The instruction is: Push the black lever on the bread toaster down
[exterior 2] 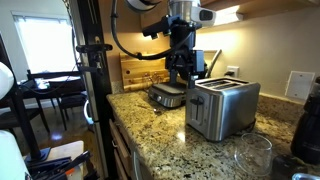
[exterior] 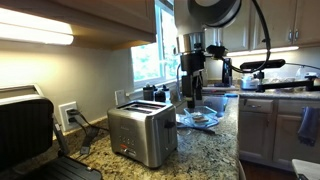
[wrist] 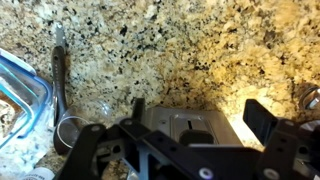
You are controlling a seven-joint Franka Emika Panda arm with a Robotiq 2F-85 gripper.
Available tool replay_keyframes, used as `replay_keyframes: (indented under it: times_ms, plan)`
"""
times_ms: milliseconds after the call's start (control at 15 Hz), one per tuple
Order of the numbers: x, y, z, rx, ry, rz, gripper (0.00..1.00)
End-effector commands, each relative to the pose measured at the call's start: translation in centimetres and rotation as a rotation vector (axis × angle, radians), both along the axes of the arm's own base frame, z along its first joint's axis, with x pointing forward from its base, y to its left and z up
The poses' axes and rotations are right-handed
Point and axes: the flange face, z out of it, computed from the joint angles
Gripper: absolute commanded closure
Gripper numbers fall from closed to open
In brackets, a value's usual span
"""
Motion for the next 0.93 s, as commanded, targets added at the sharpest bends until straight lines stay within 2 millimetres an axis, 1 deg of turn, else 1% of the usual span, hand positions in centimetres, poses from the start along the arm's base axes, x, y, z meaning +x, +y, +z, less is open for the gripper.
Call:
replay_keyframes:
  times_ms: [0,267,333,600,867]
  plan:
    - [0.1,1.1,-0.9,0.023,-0.078,-0.006,0.00]
    - [1.0,1.6,-2.6,0.027,-0.127,-0.007,0.00]
    - [1.1,1.6,-2.9,0.032,-0.136,-0.006,0.19]
    - [2.4,1.5,-4.2,0.066,-0.176,-0.034,0.47]
    - [3.5,1.3,-5.1,0.094,-0.216,-0.055,0.73]
